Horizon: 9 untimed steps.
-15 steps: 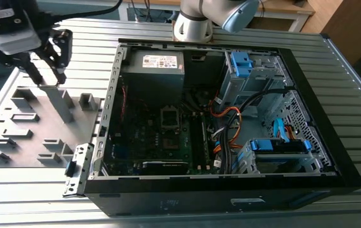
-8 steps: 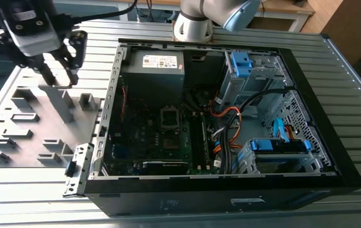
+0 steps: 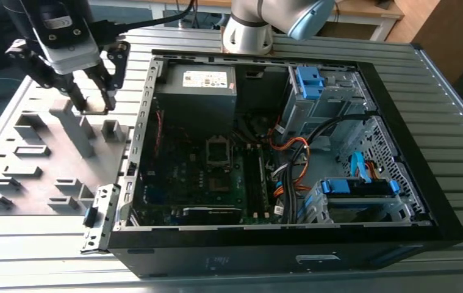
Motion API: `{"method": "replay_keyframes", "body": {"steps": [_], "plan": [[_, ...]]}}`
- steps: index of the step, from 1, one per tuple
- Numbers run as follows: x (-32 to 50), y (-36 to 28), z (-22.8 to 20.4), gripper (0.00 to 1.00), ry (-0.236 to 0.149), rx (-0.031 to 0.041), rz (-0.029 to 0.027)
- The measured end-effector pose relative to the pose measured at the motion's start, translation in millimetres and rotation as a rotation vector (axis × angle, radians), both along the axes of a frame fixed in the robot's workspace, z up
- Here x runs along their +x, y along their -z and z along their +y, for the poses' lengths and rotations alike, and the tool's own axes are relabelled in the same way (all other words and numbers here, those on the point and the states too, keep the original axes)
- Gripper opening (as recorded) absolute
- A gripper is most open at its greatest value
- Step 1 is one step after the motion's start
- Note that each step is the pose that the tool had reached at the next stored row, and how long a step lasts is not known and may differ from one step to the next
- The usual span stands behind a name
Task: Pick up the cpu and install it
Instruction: 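Pick up the cpu and move it towards the insertion slot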
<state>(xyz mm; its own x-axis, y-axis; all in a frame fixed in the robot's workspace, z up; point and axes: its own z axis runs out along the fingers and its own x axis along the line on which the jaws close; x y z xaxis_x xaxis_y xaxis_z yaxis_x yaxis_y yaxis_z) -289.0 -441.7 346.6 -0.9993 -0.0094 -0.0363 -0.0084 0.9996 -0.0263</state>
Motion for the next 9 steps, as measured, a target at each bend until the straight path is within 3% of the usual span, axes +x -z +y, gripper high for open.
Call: {"method": "replay_keyframes", "body": {"steps": [6, 9], "plan": [[0.3, -3.2, 0.0, 0.47, 0.000, 0.0003, -0.0004], [4.9, -3.5, -0.2, 0.47, 0.000, 0.0000, 0.0005]]}}
